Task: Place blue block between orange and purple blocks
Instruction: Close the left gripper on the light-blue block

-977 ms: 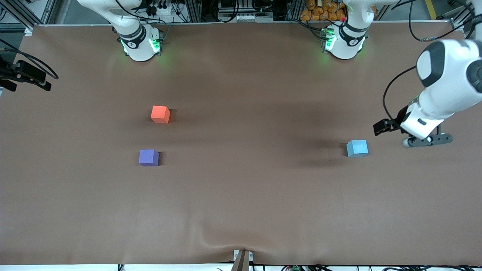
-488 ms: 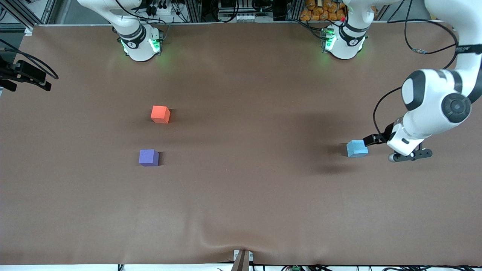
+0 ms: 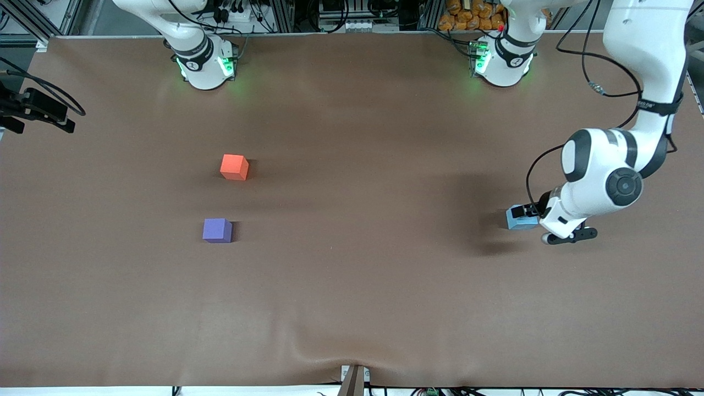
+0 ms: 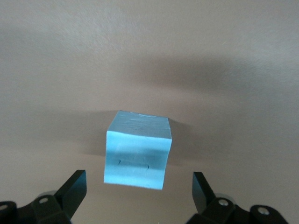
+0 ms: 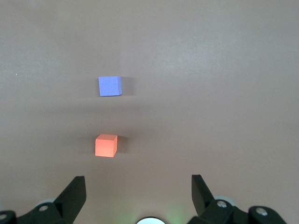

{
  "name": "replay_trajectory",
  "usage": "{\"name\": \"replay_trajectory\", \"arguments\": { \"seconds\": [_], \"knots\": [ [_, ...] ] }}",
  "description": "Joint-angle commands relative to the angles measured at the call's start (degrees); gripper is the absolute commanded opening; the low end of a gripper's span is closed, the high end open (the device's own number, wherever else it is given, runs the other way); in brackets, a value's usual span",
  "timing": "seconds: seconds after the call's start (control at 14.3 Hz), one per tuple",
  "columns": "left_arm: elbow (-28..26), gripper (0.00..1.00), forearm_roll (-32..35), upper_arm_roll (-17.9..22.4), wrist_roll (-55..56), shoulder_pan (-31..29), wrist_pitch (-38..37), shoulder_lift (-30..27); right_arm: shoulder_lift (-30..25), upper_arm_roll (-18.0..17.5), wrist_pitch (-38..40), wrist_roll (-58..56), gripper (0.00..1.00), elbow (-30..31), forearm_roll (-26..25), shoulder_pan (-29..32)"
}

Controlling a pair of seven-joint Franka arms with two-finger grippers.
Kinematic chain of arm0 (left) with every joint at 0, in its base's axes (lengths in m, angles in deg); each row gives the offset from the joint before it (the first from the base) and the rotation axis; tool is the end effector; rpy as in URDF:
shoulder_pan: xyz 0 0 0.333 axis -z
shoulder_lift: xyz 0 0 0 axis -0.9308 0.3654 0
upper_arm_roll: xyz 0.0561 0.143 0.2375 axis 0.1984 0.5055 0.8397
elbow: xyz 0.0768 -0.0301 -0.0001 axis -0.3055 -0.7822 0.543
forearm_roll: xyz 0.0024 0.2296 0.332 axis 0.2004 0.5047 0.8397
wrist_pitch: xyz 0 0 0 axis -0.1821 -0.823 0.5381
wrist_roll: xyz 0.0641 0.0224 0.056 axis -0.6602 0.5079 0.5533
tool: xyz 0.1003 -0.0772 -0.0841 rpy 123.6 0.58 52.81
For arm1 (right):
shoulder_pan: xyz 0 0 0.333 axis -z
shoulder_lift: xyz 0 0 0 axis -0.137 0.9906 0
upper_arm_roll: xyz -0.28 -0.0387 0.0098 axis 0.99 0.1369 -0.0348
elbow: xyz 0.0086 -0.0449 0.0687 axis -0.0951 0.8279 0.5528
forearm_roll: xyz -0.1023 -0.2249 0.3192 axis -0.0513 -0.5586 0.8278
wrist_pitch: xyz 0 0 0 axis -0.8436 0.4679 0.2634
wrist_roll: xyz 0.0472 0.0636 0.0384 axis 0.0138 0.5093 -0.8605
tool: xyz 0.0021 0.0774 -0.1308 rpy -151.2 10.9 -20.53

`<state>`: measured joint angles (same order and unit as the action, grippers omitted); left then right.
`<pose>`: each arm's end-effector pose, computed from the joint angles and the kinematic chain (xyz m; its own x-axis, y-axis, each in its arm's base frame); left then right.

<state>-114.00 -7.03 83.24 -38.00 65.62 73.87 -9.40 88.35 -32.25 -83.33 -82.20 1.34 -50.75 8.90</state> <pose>0.5756 -0.0395 0.1601 0.9736 0.1496 -0.1725 0.1526 -0.9883 0.0042 0.5442 -0.0182 0.5905 0.9982 -0.0094 -0.0584 -0.0109 -0.9996 -0.0262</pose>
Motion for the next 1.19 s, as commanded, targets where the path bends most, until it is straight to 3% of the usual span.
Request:
{"name": "replay_trajectory", "arguments": {
  "seconds": [0.0, 0.7, 0.91, 0.98, 1.12],
  "knots": [
    [0.04, 1.00, 0.81, -0.18, 1.09, -0.04, 1.13, 1.37, -0.96, -0.19, 0.04, 0.31, 1.00, 0.87, -0.46, 0.03],
    [0.13, 1.00, 2.20, 0.00, 0.91, -0.48, 2.89, 5.42, -0.87, -0.27, 0.48, 0.22, 1.00, 0.87, -0.37, 0.03],
    [0.30, 0.18, 2.57, -0.18, 1.17, -0.22, 2.89, 5.95, -0.87, -0.27, 0.48, 0.31, 1.00, 0.87, -0.37, 0.03],
    [0.57, 0.00, 2.48, -0.27, 1.26, -0.13, 2.89, 6.12, -0.96, -0.27, 0.48, 0.22, 1.00, 0.87, -0.37, 0.03],
    [1.09, 0.00, 1.96, -0.44, 1.35, 0.05, 2.89, 5.86, -0.87, -0.27, 0.48, 0.31, 1.00, 0.87, -0.29, 0.03]
  ]
}}
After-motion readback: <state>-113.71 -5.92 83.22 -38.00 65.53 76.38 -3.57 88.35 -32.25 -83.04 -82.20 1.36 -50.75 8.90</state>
